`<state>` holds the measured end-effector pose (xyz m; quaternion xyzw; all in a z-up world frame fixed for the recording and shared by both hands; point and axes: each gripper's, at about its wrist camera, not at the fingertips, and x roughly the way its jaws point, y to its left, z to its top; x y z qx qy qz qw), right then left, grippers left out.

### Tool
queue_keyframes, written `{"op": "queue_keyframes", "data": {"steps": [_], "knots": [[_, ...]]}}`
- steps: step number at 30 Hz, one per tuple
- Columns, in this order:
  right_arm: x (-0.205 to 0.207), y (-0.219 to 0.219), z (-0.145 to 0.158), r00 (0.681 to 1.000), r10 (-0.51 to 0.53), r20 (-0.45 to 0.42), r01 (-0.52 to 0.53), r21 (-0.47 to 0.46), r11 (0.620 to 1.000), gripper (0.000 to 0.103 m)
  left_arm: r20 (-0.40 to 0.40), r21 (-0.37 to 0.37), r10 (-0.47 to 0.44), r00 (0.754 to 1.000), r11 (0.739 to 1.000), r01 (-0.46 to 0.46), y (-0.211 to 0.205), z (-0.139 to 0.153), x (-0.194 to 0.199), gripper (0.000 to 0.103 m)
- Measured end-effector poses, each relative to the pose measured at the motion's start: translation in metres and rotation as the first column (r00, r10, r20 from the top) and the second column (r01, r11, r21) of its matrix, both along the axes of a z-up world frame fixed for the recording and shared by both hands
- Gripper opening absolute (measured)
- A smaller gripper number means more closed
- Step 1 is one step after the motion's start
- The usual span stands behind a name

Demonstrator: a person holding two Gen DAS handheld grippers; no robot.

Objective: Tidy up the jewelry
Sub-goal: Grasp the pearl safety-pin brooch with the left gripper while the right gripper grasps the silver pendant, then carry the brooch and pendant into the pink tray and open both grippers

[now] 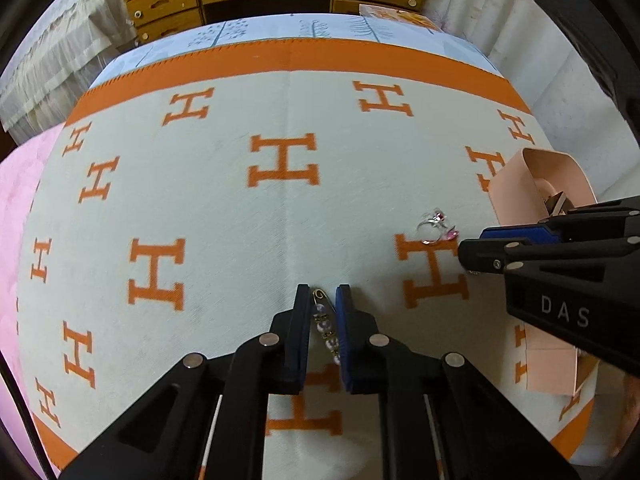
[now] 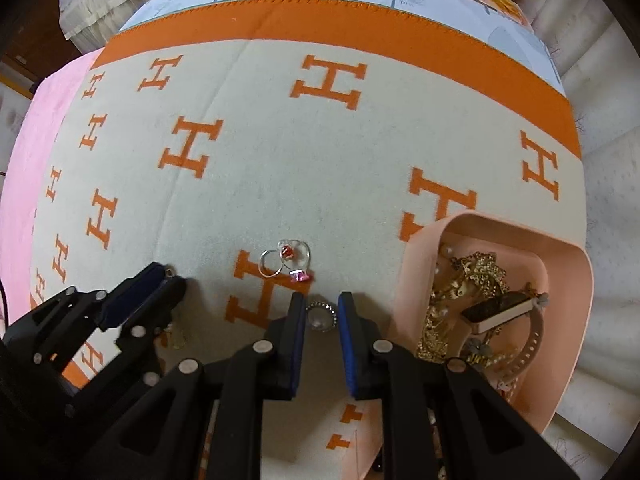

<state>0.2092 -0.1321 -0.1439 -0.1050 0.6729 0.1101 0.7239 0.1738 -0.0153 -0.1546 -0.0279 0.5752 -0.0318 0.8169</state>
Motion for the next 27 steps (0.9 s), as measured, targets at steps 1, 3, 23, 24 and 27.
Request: {"op": "queue_keyframes", "data": {"steps": [1,3,23,24,27], "knots": [[-0.001,0.002,-0.001,1.0,0.005,-0.004,-0.005,0.003,1.0,0.017,-0.004,-0.007,0.003,1.0,1.0,-0.003,0.003,0.0,-0.001,0.01],[-0.002,0.006,-0.002,1.0,0.015,-0.01,-0.015,-0.001,1.0,0.017,-0.011,-0.019,0.007,1.0,1.0,-0.007,0.01,0.0,-0.002,0.009],[-0.039,-0.033,0.044,0.993,-0.029,0.111,0.008,0.185,0.983,0.015,0.051,-0.134,-0.045,0.998,0.99,0.051,0.009,0.049,-0.016,0.005],[-0.043,-0.041,0.052,0.991,-0.035,0.131,0.009,0.197,0.98,0.015,0.064,-0.137,-0.055,0.996,0.988,0.063,0.004,0.056,-0.016,0.005],[-0.051,-0.059,0.072,0.982,-0.059,0.177,0.017,0.226,0.974,0.015,0.096,-0.157,-0.086,0.992,0.982,0.1,-0.007,0.075,-0.015,0.005]]}}
